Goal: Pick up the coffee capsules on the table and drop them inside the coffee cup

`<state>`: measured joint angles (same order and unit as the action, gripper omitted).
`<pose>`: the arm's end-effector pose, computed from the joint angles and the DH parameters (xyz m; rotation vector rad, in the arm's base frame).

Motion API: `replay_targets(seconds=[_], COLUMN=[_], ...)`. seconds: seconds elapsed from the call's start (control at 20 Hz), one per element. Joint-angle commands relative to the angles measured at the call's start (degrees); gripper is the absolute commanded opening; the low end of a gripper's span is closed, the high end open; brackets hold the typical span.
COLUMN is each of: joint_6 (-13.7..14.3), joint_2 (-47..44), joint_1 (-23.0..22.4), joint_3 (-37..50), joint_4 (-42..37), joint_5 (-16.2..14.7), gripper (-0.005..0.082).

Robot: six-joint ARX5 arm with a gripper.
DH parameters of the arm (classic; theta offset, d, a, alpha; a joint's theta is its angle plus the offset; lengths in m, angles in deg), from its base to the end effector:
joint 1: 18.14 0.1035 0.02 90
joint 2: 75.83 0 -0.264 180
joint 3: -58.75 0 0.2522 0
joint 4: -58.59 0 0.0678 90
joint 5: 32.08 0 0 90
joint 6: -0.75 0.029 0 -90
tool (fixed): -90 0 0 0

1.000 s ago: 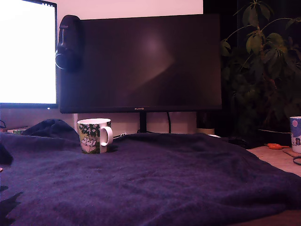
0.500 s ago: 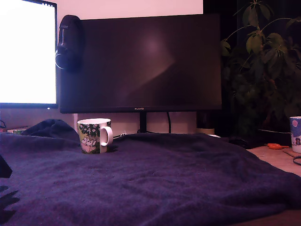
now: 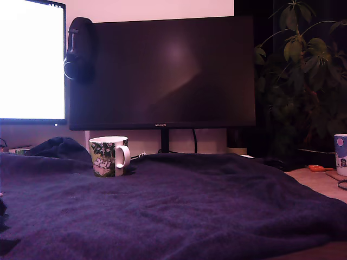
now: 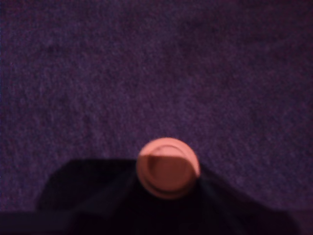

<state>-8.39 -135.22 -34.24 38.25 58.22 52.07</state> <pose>0.1505 -0.0465 0.1122 -0.0912 0.7010 -0.3137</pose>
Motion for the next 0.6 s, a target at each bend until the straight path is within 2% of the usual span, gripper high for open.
replay_targets(seconds=[0.0, 0.1, 0.35, 0.55], joint_6=[0.6, 0.6, 3.5, 5.2], joint_2=[-0.2, -0.2, -0.1, -0.1], joint_1=[-0.2, -0.2, -0.2, -0.2], joint_3=[-0.7, -0.7, -0.7, -0.8], joint_4=[-0.7, -1.2, -4.7, -8.5], joint_5=[0.2, 0.1, -0.2, -1.7], gripper=[0.0162, 0.0157, 0.0157, 0.0157])
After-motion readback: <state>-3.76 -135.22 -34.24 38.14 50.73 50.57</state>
